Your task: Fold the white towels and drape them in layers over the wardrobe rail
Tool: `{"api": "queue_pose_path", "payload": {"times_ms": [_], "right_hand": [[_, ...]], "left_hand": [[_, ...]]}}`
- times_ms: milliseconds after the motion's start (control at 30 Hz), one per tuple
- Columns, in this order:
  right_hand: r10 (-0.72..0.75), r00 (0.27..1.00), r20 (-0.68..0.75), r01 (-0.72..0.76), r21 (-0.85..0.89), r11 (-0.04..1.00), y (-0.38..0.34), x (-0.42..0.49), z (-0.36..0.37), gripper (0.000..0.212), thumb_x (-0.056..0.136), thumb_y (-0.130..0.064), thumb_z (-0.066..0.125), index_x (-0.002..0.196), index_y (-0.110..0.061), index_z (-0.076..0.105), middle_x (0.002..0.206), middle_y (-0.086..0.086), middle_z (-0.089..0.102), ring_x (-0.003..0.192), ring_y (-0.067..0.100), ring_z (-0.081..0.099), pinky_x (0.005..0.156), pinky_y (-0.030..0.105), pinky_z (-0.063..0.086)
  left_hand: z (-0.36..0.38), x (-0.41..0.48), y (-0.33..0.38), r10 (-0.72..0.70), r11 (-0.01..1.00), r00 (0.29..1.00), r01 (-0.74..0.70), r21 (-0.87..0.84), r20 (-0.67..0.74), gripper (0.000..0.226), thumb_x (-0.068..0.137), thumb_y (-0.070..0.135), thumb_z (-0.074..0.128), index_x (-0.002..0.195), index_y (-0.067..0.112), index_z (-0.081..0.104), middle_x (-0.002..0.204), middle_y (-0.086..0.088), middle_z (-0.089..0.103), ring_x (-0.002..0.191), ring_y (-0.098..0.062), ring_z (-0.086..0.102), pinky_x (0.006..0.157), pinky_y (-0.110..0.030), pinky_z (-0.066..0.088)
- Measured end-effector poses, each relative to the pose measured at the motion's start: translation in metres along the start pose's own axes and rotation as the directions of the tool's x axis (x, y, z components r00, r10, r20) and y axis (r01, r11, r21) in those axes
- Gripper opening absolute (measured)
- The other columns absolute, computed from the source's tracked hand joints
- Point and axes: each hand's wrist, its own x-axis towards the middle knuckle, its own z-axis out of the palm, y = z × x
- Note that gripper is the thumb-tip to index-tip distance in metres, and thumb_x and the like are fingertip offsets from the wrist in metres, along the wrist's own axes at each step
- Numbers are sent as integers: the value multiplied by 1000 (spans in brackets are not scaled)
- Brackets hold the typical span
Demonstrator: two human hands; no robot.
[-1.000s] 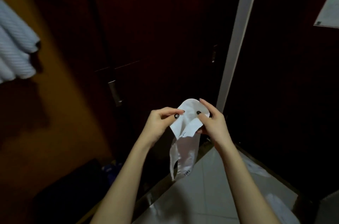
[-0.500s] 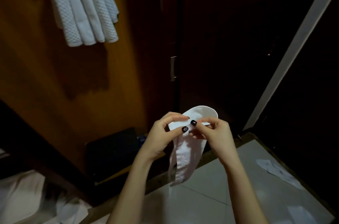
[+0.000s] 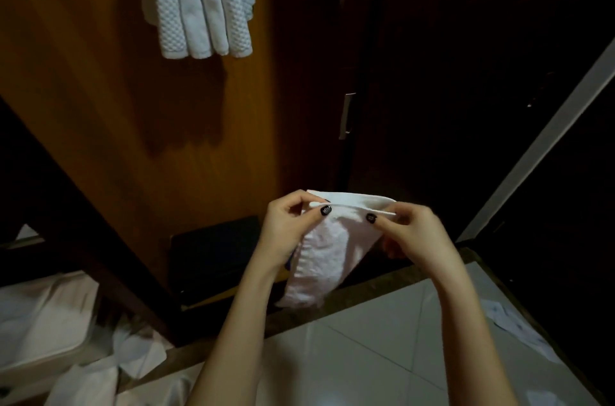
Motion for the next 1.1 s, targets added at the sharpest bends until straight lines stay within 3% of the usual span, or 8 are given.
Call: {"api": "queue_pose_path", "payload": {"times_ms": [133,400,567,667,733,867,1000,1100], "right_hand": [[-128,991,-37,119,-186,975,2,1,-3,19,86,-30,71,74,-18,65,77,-4,55,64,7,50,57,19,38],[-196,977,-84,203,88,975,-12,6,18,28,85,-24,74,73,-8,54,69,2,59,62,8,54,53,28,40],[-210,966,-149,240,222,945,-18,4,27,16,86,-20,73,85,-20,57,84,-1,62,73,10,61,57,27,49],[-118,991,-64,131,247,960,-18,6,23,23,84,-20,75,104,-21,63,98,-3,66,84,9,66,62,19,53],[-100,994,50,84,266,960,-18,6,18,10,84,-19,74,89,-12,68,84,-1,71,76,13,68,60,19,52],[-157,979,128,85,449,890,-20,-2,18,18,80,-22,72,74,-10,62,75,-3,67,72,12,66,63,25,50],[-283,932,224,81,634,769,-29,-7,21,21,85,-18,65,77,-8,49,111,4,71,100,15,68,68,25,53],[-302,918,258,45,687,726,-37,-11,23,21,80,-23,67,72,-14,50,80,-2,71,69,9,65,53,18,47]], "left_hand": [[-8,5,2,2,998,995,-8,-64,-97,2,77,20,74,76,20,75,77,-8,61,74,-20,53,66,-32,42],[-24,5,1,16,997,982,-29,-67,-190,19,87,10,66,78,25,71,76,7,67,79,-15,60,71,-33,47],[-30,4,9,122,993,974,-118,29,-189,20,89,1,64,89,22,67,76,14,68,77,-3,62,70,-20,49],[-33,1,14,77,996,982,-81,-20,-174,26,89,2,64,103,25,63,83,5,70,83,-15,68,70,-27,56],[-35,-2,16,79,997,982,-80,-1,-169,22,88,5,65,101,22,63,87,2,70,85,-16,70,70,-25,56],[-40,-5,24,102,994,983,-95,46,-156,14,88,5,65,95,16,63,86,3,68,79,-1,68,66,-15,52],[-44,-7,26,70,997,986,-68,24,-151,8,88,7,64,89,16,65,79,6,70,75,-2,65,65,-16,51],[-44,-11,28,-18,991,987,-4,-136,-162,8,81,15,66,89,16,65,77,8,71,76,-4,64,65,-18,51]]}}
